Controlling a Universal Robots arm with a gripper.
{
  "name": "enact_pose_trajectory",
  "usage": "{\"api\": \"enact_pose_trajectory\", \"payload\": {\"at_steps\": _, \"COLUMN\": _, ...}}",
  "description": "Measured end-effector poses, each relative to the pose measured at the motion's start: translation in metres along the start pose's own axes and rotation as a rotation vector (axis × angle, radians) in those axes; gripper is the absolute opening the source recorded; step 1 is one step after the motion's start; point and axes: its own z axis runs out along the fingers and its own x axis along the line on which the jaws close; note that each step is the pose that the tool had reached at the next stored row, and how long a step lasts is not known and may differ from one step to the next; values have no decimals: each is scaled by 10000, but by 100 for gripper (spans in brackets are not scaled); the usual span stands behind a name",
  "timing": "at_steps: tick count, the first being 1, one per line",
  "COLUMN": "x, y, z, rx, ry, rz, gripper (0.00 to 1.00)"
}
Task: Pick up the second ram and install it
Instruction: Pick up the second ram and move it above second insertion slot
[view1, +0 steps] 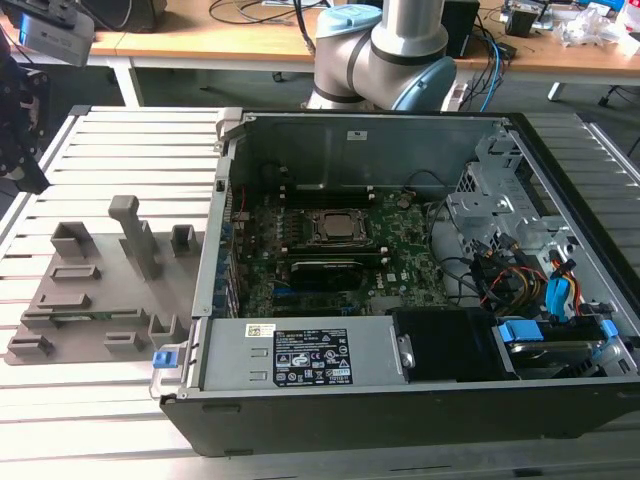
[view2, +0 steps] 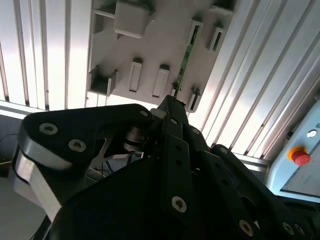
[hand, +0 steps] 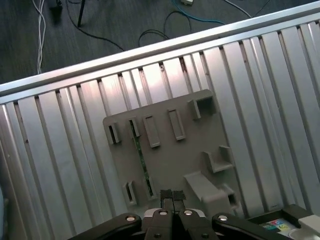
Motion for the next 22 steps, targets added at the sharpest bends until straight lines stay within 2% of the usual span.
{"api": "enact_pose_trajectory", "payload": {"at_steps": 18, "x": 0, "y": 0, "z": 0, "rx": -18, "ry": 52, "rz": -1301, "gripper": 11}}
{"api": "enact_pose_trajectory", "payload": {"at_steps": 22, "x": 0, "y": 0, "z": 0, "rx": -25, "ry": 66, "rz": -1762, "gripper": 11}}
